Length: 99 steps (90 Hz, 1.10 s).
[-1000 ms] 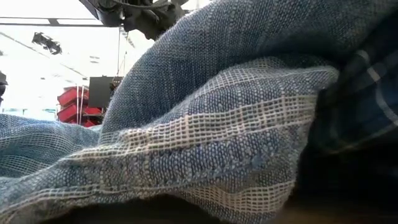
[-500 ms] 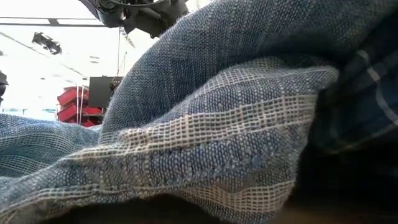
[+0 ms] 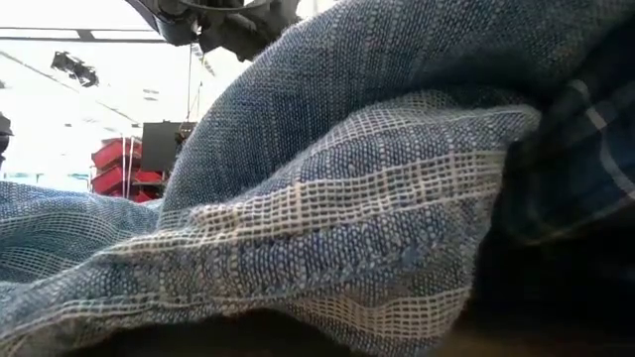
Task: Hang clothes
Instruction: Hang the black hanger on the hanging rack
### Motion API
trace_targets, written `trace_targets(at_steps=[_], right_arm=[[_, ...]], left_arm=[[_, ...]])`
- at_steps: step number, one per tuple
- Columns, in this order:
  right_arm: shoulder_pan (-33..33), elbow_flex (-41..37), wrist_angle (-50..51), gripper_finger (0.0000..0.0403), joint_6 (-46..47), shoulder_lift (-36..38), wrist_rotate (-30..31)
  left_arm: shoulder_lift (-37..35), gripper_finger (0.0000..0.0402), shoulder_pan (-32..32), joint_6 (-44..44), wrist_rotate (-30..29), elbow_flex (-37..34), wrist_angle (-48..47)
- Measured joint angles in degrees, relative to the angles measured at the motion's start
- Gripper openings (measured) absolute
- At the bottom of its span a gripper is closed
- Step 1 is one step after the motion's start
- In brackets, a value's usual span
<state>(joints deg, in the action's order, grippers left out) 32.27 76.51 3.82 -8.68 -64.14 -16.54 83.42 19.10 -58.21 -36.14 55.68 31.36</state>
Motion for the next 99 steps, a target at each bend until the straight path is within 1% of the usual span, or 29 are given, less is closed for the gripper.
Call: trace_targets(at_steps=[15,20,25,32,45,48,57,61,72,83,99], right_arm=[[-0.51,0.00,-0.04,0.0006,0.08,-0.04,-0.81],[-0.89,0.00,-0.46,0.0006,-0.01,-0.13,-0.58],[-1.22,0.00,-0.98,0.0006,0.01,-0.22,-0.72],[-1.86,0.00,-0.91,0.0006,-0.05,-0.28,-0.57],[-2.47,0.00,0.27,0.0006,-0.68,-0.58,-0.16],[-2.46,0.00,0.45,0.0006,-1.11,-0.55,-0.02],[-1.77,0.00,1.25,0.0006,-1.74,-0.42,1.06],[-1.10,0.00,1.61,0.0006,-1.70,-0.39,1.14],[0.53,0.20,1.20,0.0006,-1.03,-0.94,0.52],[2.17,0.22,-1.65,0.0006,-0.56,-2.01,1.34],[5.13,0.20,-8.35,0.0006,1.73,-4.08,0.79]], left_arm=[[1.90,0.0192,3.23,3.30,-1.16,0.00,1.45],[2.57,0.0187,4.34,3.36,-1.92,0.00,2.98],[3.49,0.0174,5.40,3.38,-2.35,0.01,4.65],[4.88,0.0138,6.54,3.36,-2.74,0.02,5.68],[5.13,0.0029,7.32,3.01,-3.08,0.02,5.50],[5.02,0.0015,7.30,2.54,-3.67,0.02,5.96],[4.98,0.0003,7.17,-3.52,-7.61,0.00,10.50],[4.96,0.0002,6.75,-7.78,-9.45,0.00,13.56],[4.41,0.0001,5.25,-20.70,-12.14,0.07,22.08],[3.23,0.0001,4.63,-29.34,-14.97,3.25,22.96],[2.49,0.0000,5.33,-36.55,-14.75,8.48,22.33]])
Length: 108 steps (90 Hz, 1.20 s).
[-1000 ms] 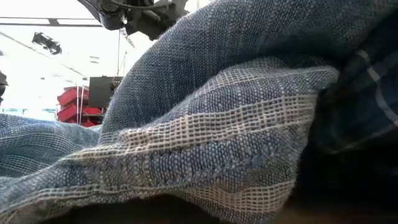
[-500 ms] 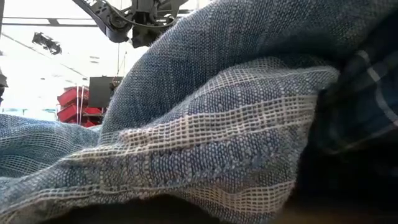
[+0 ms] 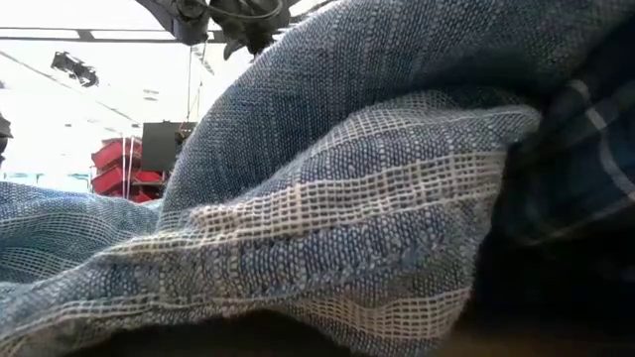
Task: Hang clothes
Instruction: Hang the black hanger on the hanging rack
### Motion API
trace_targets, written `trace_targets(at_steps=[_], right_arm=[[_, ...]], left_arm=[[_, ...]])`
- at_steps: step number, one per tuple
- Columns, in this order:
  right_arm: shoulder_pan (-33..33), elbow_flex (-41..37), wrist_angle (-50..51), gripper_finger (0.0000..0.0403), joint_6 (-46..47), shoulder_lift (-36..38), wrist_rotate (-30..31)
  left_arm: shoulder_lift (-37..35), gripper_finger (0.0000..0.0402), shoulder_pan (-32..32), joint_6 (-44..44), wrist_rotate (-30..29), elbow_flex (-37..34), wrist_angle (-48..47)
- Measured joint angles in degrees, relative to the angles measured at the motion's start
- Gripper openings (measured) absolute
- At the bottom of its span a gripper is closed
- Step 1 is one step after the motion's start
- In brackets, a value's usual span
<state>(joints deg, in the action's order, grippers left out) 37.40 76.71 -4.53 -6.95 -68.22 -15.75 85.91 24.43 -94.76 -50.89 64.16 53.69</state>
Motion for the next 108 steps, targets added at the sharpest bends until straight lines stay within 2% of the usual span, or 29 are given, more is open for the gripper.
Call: trace_targets(at_steps=[16,32,50,60,84,108], right_arm=[[4.17,0.00,-6.72,0.0006,2.06,-1.84,-3.27],[8.57,-0.09,-13.93,0.0006,5.98,-4.41,-6.04],[12.32,-0.14,-26.70,0.0006,13.60,-9.09,-9.92],[13.85,1.69,-31.60,0.0006,17.89,-12.38,-10.91],[15.56,9.53,-33.89,0.0006,22.87,-20.02,-11.54],[18.84,9.06,-31.72,0.0006,24.40,-19.98,-13.05]], left_arm=[[-0.20,0.0001,3.06,-1.51,5.57,7.56,-7.97],[0.01,0.0001,7.47,2.27,11.49,15.19,-18.74],[0.13,0.0003,11.02,3.28,17.36,21.04,-24.06],[0.44,0.0003,12.35,3.55,18.73,23.67,-26.94],[4.16,0.0001,15.78,4.97,20.66,29.54,-30.96],[7.94,0.0001,17.20,5.67,21.34,33.33,-35.46]])
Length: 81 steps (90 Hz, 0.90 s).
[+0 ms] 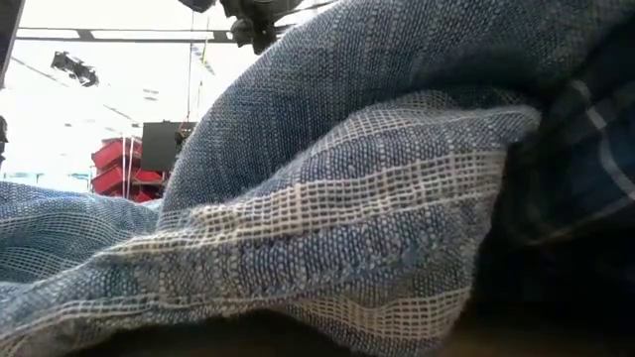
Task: Hang clothes
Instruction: Hang the black hanger on the hanging rack, then return to Home Position
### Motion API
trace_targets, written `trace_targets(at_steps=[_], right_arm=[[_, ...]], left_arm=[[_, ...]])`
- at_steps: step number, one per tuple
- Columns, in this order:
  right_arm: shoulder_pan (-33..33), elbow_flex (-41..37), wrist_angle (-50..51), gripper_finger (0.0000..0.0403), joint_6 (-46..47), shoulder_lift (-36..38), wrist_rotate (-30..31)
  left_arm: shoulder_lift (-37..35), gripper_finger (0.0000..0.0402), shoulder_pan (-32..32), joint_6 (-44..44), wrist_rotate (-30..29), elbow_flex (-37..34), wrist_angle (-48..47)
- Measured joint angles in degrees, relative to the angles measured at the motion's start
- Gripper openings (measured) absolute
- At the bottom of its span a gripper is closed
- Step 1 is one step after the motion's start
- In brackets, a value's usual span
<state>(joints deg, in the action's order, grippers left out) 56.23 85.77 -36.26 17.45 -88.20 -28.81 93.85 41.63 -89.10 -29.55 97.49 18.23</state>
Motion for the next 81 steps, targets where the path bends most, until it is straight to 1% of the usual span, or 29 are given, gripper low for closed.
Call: trace_targets(at_steps=[27,32,37,44,54,63,72,77,81], right_arm=[[3.55,-0.16,1.68,0.0007,2.21,0.15,-4.91],[4.08,-0.16,1.73,0.0015,2.46,0.11,-6.01],[4.68,-0.21,1.55,0.0035,1.41,0.06,-6.91],[5.04,-0.35,1.15,0.0077,0.44,-0.32,-5.67],[5.39,-0.60,1.97,0.0140,0.20,-0.53,-4.36],[6.31,-0.45,2.26,0.0186,0.06,-0.15,-5.69],[7.75,-0.45,3.23,0.0218,0.00,-0.20,-7.34],[8.54,-0.45,3.49,0.0230,0.15,-0.15,-8.62],[9.03,-0.43,4.04,0.0236,0.32,0.00,-9.48]], left_arm=[[0.41,0.0000,-0.04,-0.26,0.69,0.08,-1.13],[0.38,0.0004,-0.10,0.03,0.75,0.11,-1.09],[0.29,0.0013,-0.17,0.10,0.75,0.13,-1.26],[-0.04,0.0034,-0.30,0.17,0.76,0.35,-2.19],[-0.15,0.0076,-0.31,0.01,-0.22,0.42,-4.44],[0.06,0.0115,-0.42,-0.34,-2.15,0.33,-5.88],[-0.07,0.0148,-0.85,-0.68,-5.40,0.37,-5.63],[-0.30,0.0164,-1.24,-0.73,-8.26,0.26,-6.78],[-0.30,0.0175,-1.51,-0.87,-9.01,0.09,-6.94]])
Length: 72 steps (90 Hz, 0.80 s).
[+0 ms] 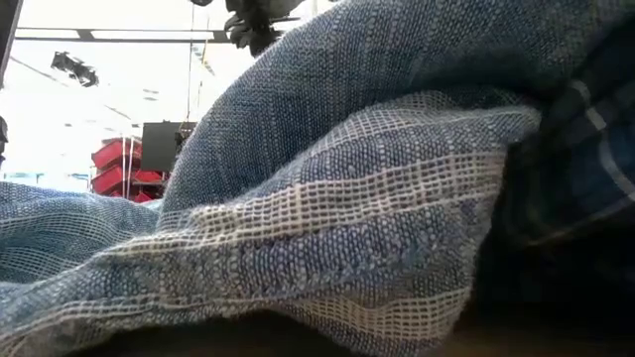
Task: Hang clothes
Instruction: Return to Home Position
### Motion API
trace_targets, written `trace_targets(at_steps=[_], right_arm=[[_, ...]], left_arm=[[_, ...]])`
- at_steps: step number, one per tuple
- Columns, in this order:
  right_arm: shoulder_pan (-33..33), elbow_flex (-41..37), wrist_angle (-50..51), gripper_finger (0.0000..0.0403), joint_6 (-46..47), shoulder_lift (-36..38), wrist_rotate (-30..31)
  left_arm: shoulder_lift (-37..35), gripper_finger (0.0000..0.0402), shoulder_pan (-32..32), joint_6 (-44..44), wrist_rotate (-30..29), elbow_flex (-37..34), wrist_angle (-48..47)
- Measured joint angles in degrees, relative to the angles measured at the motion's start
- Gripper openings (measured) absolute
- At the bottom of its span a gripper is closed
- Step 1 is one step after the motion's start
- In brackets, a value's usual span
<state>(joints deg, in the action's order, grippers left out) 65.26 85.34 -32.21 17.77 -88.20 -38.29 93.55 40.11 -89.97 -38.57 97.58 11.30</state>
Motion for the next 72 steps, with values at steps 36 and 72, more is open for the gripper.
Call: trace_targets(at_steps=[36,72], right_arm=[[0.43,0.05,28.85,0.0184,-18.30,7.16,2.34],[-6.17,-4.07,44.86,0.0100,-29.50,18.31,17.45]], left_arm=[[-4.10,0.0218,-8.84,-5.58,-13.43,-0.04,-4.27],[-15.56,0.0198,-16.76,36.07,-20.91,-0.07,-34.44]])
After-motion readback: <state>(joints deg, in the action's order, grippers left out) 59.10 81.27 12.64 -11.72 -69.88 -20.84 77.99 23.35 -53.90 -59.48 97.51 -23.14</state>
